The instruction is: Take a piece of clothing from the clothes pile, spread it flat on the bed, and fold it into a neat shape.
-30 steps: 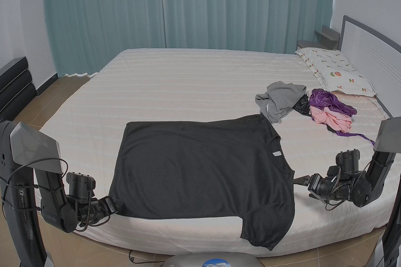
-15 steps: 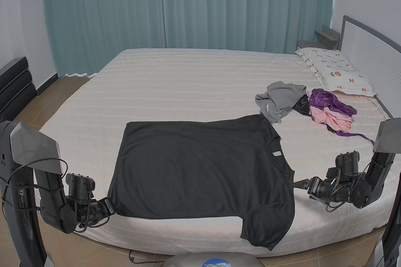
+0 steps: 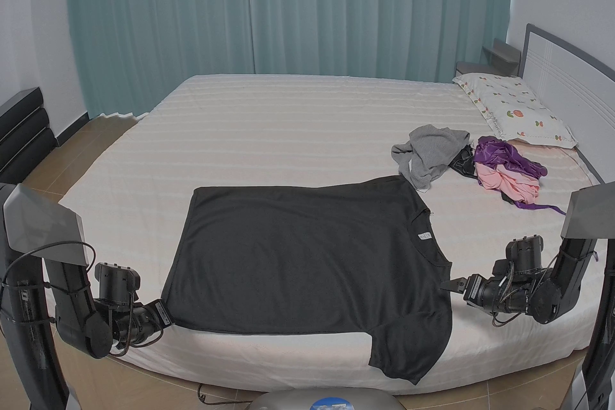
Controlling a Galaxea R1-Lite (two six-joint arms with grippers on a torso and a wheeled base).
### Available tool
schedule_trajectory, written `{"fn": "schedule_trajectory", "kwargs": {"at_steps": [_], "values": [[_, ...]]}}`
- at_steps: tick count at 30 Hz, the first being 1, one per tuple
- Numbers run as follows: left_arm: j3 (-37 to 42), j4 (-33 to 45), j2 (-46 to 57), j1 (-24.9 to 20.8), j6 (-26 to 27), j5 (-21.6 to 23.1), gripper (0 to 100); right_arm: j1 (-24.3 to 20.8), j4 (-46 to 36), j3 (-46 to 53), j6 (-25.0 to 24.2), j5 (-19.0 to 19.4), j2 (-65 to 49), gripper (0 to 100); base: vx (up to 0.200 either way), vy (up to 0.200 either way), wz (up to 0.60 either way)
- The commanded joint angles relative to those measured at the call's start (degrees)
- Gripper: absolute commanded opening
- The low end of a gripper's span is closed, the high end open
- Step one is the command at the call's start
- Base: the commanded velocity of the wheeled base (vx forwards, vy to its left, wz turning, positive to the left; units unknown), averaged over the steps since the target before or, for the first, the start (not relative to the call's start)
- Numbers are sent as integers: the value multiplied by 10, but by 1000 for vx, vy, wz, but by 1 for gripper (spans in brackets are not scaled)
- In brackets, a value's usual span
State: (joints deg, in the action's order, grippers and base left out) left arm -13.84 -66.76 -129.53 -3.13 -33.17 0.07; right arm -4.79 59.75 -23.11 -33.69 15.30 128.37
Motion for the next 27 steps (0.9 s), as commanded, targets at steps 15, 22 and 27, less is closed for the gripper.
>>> {"fn": "schedule_trajectory", "kwargs": {"at_steps": [15, 22, 27], "values": [[14, 2, 31, 2, 7, -10, 0, -20, 89, -9, -5, -2, 77, 100, 0, 0, 0], [15, 6, 31, 5, 14, -10, 0, -28, 100, -9, -5, -22, 86, 0, 0, 0, 0], [16, 6, 30, 6, 16, -10, 0, -27, 100, -8, -5, -26, 85, 0, 0, 0, 0]]}}
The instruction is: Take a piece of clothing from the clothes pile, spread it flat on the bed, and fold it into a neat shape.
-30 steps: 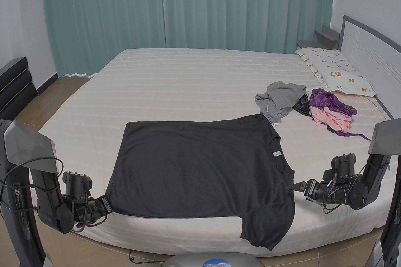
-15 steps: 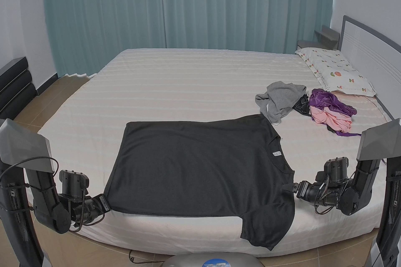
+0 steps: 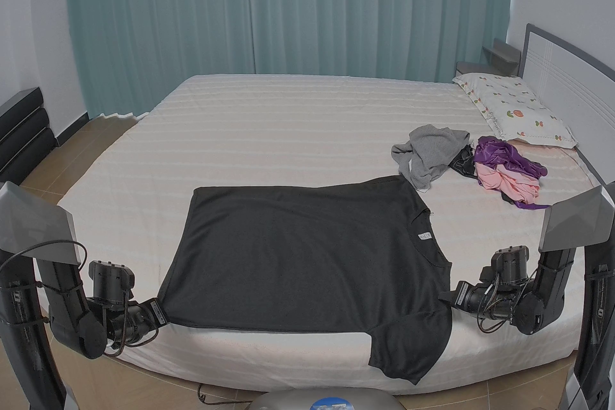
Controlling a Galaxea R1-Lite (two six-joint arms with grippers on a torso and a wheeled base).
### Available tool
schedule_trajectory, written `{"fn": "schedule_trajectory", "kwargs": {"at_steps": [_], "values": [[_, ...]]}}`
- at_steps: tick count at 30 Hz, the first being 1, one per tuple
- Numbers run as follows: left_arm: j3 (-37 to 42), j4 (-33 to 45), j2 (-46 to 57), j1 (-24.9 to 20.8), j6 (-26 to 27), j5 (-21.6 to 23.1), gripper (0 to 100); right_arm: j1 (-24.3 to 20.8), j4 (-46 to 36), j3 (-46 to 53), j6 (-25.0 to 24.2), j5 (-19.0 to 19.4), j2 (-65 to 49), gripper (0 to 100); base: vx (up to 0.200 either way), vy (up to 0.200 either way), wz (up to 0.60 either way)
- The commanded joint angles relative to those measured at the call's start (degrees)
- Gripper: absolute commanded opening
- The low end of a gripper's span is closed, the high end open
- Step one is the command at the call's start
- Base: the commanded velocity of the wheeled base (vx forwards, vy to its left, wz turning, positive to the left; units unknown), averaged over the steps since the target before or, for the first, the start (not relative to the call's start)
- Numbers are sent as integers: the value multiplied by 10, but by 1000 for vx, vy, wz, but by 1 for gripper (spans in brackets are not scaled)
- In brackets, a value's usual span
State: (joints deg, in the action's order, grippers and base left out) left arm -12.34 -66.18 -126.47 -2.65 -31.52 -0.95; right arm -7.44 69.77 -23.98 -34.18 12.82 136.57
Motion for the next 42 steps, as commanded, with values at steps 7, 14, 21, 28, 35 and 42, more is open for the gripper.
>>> {"fn": "schedule_trajectory", "kwargs": {"at_steps": [7, 14, 21, 28, 35, 42], "values": [[1, 1, -1, 2, 1, 0, 0, 9, -2, 11, -1, -1, -24, 0, 0, 0, 0], [2, 1, 2, 2, 1, 0, 0, 15, -1, 24, 0, -1, -40, 0, 0, 0, 0], [0, -4, 1, 3, 1, 0, 0, 17, 0, 24, 2, -1, -34, 0, 0, 0, 0], [-6, -5, -2, 5, -6, 2, 0, 19, 4, 13, 1, -3, -51, 0, 0, 0, 0], [-8, -5, 3, 10, -6, 3, 0, 15, -6, -19, 7, -41, -60, 0, 0, 0, 0], [-8, -5, 3, 10, -7, 5, 0, 15, -53, -82, 8, -43, -56, 0, 0, 0, 0]]}}
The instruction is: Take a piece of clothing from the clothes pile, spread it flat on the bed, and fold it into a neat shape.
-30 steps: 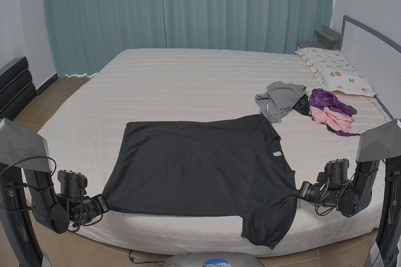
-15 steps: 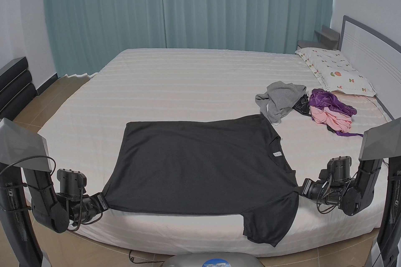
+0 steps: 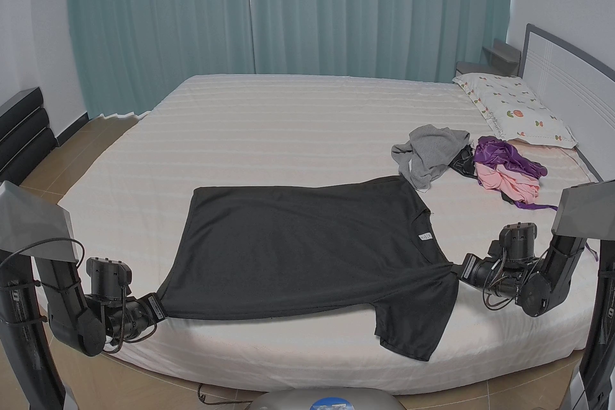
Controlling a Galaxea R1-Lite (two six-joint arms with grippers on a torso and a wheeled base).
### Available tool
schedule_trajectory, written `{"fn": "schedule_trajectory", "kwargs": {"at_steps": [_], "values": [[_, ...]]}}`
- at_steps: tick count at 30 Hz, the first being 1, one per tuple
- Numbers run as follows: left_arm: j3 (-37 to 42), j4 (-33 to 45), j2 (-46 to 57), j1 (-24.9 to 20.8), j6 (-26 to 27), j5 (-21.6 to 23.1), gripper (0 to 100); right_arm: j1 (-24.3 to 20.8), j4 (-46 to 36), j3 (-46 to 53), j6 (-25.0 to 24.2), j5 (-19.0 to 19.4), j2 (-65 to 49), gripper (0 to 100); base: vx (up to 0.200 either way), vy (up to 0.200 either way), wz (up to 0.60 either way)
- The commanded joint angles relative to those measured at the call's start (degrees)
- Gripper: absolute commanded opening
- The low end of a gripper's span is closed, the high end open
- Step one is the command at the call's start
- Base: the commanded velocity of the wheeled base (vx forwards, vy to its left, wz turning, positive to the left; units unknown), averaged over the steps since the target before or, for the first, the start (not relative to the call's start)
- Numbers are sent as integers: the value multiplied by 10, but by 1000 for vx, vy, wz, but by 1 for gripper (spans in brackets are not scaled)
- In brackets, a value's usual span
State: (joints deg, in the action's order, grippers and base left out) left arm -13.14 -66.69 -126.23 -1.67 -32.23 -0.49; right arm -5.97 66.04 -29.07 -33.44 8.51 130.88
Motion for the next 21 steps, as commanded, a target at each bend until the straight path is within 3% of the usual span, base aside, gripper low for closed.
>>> {"fn": "schedule_trajectory", "kwargs": {"at_steps": [1, 14, 15, 21], "values": [[-1, 0, 0, 0, -2, 0, 0, 1, -37, -55, 0, 0, 2, 0, 0, 0, 0], [0, 0, -6, -1, -2, 1, 0, -2, -70, -106, 20, 2, 54, 0, 0, 0, 0], [0, 0, -6, -1, -2, 1, 0, -2, -70, -105, 21, 4, 57, 100, 0, 0, 0], [0, 0, -5, -1, -3, 2, 0, 3, -68, -90, 21, 5, 22, 100, 0, 0, 0]]}}
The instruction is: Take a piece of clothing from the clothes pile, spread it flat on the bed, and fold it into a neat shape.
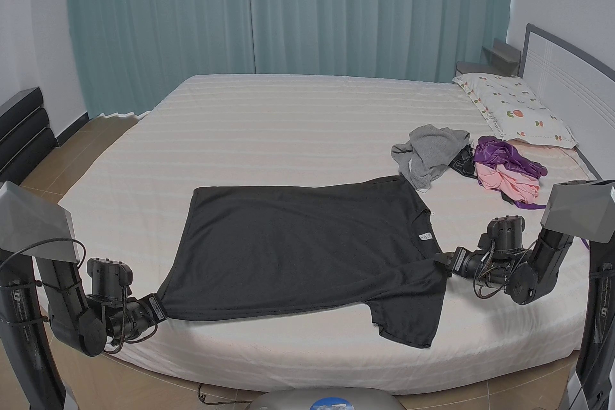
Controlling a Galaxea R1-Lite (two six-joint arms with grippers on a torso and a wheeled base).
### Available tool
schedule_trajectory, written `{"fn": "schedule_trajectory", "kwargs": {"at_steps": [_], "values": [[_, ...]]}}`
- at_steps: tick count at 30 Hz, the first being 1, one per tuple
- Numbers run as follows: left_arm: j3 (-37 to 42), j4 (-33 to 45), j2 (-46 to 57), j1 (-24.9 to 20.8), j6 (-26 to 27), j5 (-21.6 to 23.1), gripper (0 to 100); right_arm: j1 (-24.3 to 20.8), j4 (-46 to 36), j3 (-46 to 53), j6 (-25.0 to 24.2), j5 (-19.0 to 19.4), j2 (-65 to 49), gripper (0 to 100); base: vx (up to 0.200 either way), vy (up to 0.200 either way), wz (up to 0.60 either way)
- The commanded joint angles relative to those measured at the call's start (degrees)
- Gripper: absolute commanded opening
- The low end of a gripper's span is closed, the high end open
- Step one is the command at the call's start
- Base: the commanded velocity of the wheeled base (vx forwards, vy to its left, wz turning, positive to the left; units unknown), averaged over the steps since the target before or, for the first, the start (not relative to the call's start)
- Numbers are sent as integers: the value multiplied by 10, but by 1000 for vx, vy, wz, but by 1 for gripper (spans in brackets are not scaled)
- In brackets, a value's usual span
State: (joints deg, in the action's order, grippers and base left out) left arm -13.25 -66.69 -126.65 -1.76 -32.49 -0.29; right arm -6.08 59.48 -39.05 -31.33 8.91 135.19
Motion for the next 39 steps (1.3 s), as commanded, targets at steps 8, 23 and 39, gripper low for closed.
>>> {"fn": "schedule_trajectory", "kwargs": {"at_steps": [8, 23, 39], "values": [[1, 0, 0, 2, 0, 1, 0, -12, 4, 147, -2, 31, -91, 100, 0, 0, 0], [0, 0, -2, 2, 0, 1, 0, -71, 81, 193, -9, 55, -12, 100, 0, 0, 0], [0, 0, -2, 2, 0, 1, 0, -77, 104, 168, -8, 44, 13, 100, 0, 0, 0]]}}
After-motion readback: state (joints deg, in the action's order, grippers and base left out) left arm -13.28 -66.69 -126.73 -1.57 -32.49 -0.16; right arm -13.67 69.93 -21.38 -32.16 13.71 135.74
